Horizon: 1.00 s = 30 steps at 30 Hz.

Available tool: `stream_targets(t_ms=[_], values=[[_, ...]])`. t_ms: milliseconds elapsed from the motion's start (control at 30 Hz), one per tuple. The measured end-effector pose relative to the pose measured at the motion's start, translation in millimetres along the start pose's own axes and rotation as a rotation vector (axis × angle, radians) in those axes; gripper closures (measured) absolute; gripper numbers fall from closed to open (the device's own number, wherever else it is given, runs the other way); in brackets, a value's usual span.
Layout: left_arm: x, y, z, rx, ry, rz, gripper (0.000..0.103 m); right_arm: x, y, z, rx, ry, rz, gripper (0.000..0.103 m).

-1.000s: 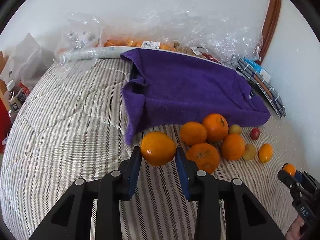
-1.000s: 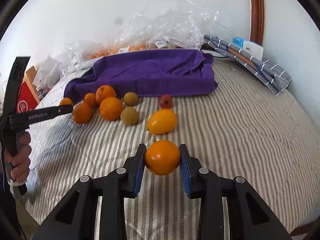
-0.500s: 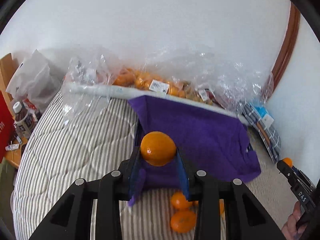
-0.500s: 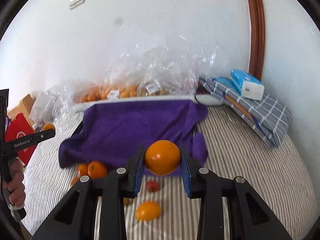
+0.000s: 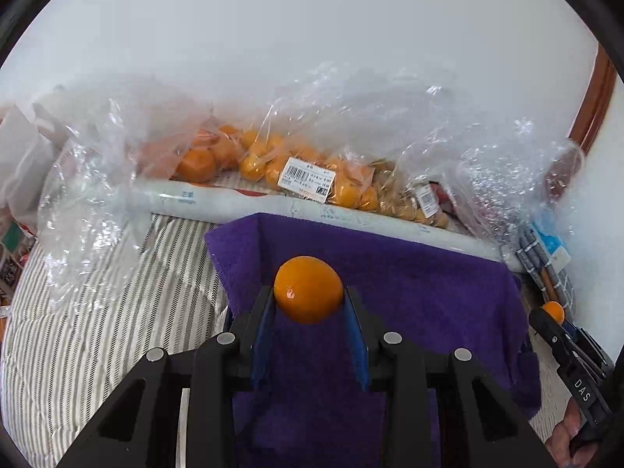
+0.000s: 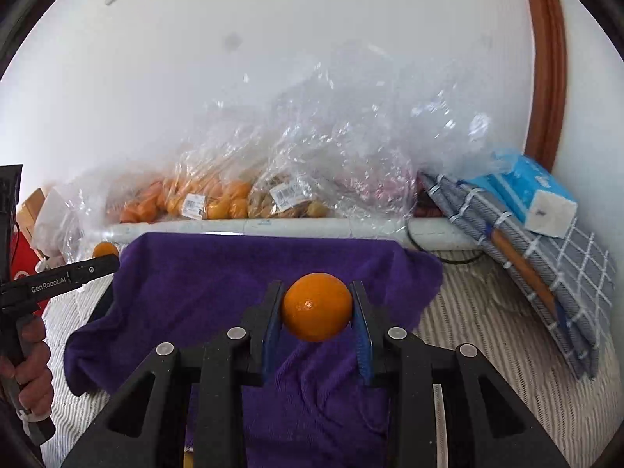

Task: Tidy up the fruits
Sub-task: 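Carry both fruits over the purple towel and open both grippers to release, then grasp a yellow-orange fruit with the right gripper while the left grasps a large tangerine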

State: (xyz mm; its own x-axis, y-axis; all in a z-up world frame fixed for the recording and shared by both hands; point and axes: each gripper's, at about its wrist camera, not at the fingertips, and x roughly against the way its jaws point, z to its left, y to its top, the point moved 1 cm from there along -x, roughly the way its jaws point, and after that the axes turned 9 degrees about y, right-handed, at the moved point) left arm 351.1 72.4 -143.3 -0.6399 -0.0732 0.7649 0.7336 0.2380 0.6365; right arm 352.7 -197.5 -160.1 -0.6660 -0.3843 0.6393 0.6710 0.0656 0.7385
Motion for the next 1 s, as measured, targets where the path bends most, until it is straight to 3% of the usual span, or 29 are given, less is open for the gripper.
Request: stream_targets(t_ms=[333,667,700,767,833,1000], values=[[-43.2,-11.8,-12.9,-0.053,0.025,0.122,0.070,-44.5,-7.8,-11.7,-0.019,-0.005,0.100,0.070],[-31.1,-16.8,-23.6,-0.089,0.003,0.117,0.069,-51.0,-12.7,-11.7,-0.046,-0.008,0.153,0.070],[-25.8,-15.9,-24.5,-0.094,0.007,0.113,0.064,-47.0,-12.0,-10.7,-0.047,-0.010,0.149,0.069],[-10.6,-15.6,-25.9,-0.101,0.025,0.093,0.053,-34.2,-8.8,-7.4,-0.052,-0.021,0.129,0.061],[6.6,-15.8,-25.6,-0.109,0.035,0.063,0.052,-14.2,-7.9,-3.5,-0.067,-0.022,0.095,0.042],[63.1,-26.5,-13.9,-0.094,0.027,-0.003,0.052,40.5,-16.5,15.2,-0.059,-0.038,0.026,0.040]])
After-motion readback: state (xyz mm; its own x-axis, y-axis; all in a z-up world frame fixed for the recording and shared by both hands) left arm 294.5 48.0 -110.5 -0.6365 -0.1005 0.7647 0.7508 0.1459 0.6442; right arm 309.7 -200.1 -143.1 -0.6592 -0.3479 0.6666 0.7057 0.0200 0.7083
